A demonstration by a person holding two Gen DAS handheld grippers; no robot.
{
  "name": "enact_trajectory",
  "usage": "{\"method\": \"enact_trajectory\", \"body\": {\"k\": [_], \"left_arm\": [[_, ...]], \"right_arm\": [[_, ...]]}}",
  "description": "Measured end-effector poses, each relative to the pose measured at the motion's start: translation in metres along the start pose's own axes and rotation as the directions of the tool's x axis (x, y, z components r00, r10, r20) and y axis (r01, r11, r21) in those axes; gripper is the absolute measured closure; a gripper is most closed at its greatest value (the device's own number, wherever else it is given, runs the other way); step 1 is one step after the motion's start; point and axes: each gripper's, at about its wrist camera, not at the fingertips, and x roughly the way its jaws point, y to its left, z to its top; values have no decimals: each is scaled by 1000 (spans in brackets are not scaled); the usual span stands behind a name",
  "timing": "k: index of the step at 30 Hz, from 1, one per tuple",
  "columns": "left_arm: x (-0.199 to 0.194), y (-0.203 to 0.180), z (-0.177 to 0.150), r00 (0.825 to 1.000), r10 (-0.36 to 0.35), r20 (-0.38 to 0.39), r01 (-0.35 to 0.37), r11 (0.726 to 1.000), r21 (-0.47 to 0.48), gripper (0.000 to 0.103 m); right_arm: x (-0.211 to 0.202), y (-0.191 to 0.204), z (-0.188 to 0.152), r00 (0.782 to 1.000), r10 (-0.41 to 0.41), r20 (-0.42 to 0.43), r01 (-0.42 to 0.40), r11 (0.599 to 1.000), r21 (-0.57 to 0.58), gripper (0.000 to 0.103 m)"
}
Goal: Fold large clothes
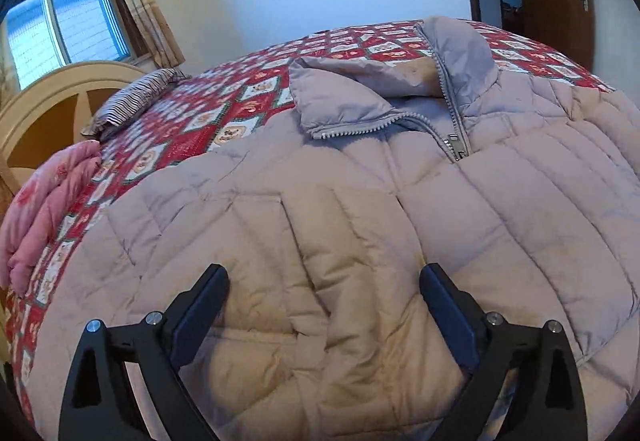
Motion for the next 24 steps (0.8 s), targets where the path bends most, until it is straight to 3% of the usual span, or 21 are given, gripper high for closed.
{"method": "enact_trajectory", "body": {"k": [5, 8, 11, 13, 17, 19, 24], "left_arm": [[1, 3, 0, 1000, -26, -10, 26, 1000, -18, 5], [-6, 6, 3, 1000, -28, 9, 28, 999, -36, 5], [-28, 19, 11, 994, -83, 76, 93, 986, -138, 5], [-30, 16, 15, 991, -93, 99, 107, 983, -147, 5], [2, -7, 11, 999, -36, -20, 35, 998, -60, 5], [5, -8, 10, 999, -42, -23, 41, 997, -66, 5], [7, -16, 8, 1000, -13, -23, 13, 999, -30, 4]], "right_arm": [[-8, 2, 1, 1000, -20, 19, 20, 1000, -12, 44], [-38, -2, 10, 986, -66, 150, 63, 998, 26, 44], [-57, 12, 26, 970, -51, 237, 58, 998, -20, 44], [-47, 29, 38, 979, -4, 206, 25, 995, -97, 44], [5, 41, 50, 999, 10, 52, -3, 991, -132, 50], [34, 34, 45, 1000, 0, -21, -3, 993, -120, 50], [37, 38, 35, 999, -42, -5, 40, 986, -160, 50]]}}
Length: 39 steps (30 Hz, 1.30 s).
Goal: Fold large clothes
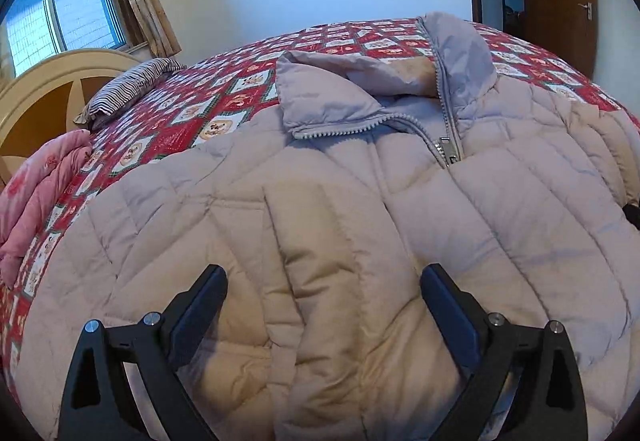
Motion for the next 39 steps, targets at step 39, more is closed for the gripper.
{"method": "enact_trajectory", "body": {"k": [39], "left_arm": [[-90, 363, -204, 935, 235, -266, -343, 790, -508, 1]], "right_arm": [[-117, 69, -119, 994, -40, 105, 63, 970, -234, 20]]}}
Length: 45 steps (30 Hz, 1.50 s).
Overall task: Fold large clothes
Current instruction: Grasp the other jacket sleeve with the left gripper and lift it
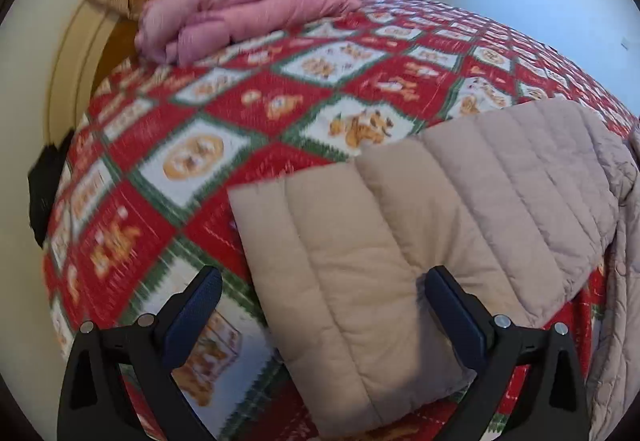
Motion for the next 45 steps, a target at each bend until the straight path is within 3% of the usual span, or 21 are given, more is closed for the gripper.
{"method": "enact_trajectory", "body": {"k": [3, 5, 6, 7, 9, 15, 18, 20, 26, 31, 37, 45], "left_arm": [[-2, -2, 0, 1000, -12, 27, 12, 1000, -3, 2], [-7, -4, 0, 997, -55, 55, 55, 998, 5, 33], [-9, -5, 1, 996, -70, 59, 69, 997, 23, 63], [-11, -7, 2, 994, -92, 58, 90, 995, 43, 84], [-15, -5, 7, 992, -111, 67, 108, 993, 48, 88], [-29, 21, 43, 985, -76, 154, 77, 997, -1, 90], [-44, 13, 55, 977, -63, 203, 55, 997, 46, 91], [-62, 1, 61, 965, -57, 255, 35, 995, 90, 91], [-128, -44, 75, 918, -168, 359, 115, 980, 165, 91], [-176, -117, 69, 873, -294, 390, 186, 938, 292, 91], [-213, -214, 36, 819, -420, 390, 231, 865, 445, 91], [-218, -290, -5, 809, -498, 311, 280, 793, 541, 91]], "right_arm": [[3, -1, -5, 1000, 2, -18, -2, 1000, 7, 20], [5, -5, -8, 1000, 8, -24, -7, 1000, 23, 17], [6, -6, -9, 1000, 10, -27, -9, 999, 32, 17], [7, -6, -9, 1000, 10, -29, -9, 999, 36, 17], [7, -5, -9, 999, 7, -31, -6, 999, 34, 16], [-3, -6, -10, 1000, 0, 14, -1, 999, 42, 16], [-13, -12, -8, 998, 10, 55, -14, 998, 63, 16], [-17, -18, -6, 997, 18, 74, -24, 996, 80, 16], [-24, -33, -1, 994, 22, 106, -35, 991, 125, 16], [-27, -45, -4, 993, 26, 117, -46, 985, 167, 16], [-32, -50, -7, 992, 31, 123, -53, 982, 183, 16], [-29, -63, -12, 993, 44, 112, -68, 973, 220, 16]]}}
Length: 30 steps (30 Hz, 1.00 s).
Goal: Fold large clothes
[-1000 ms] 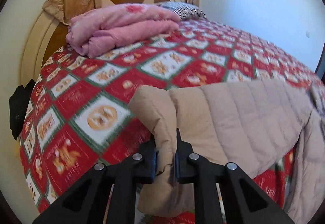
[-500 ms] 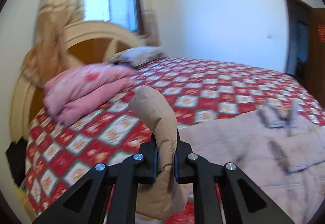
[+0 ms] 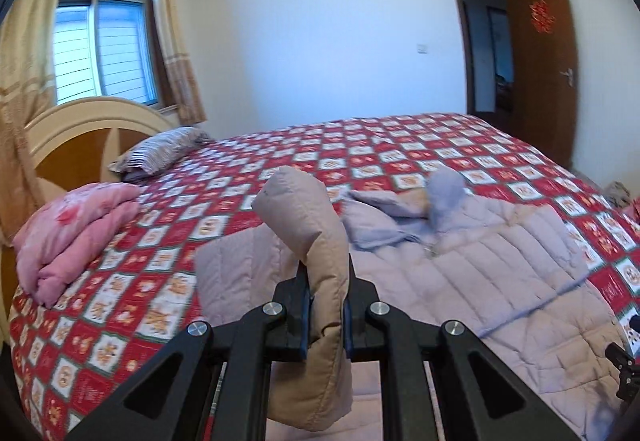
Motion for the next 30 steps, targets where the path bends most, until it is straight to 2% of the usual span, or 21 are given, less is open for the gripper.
{"method": "enact_trajectory", "body": {"k": [2, 7, 19, 30], "left_arm": [[4, -15, -4, 1000, -15, -11, 15, 1000, 17, 91], [10, -38, -13, 998, -41, -37, 43, 998, 39, 91], [24, -67, -37, 992, -78, -99, 86, 994, 72, 91], [22, -100, -51, 981, -127, -145, 144, 982, 121, 90]], "right_arm": [[1, -3, 0, 1000, -3, -4, 3, 1000, 10, 16], [5, -12, 1, 997, -76, -34, 77, 996, 38, 16], [22, -30, -2, 986, -118, -119, 128, 988, 87, 16], [30, -36, -8, 982, -117, -151, 135, 985, 110, 16]]}}
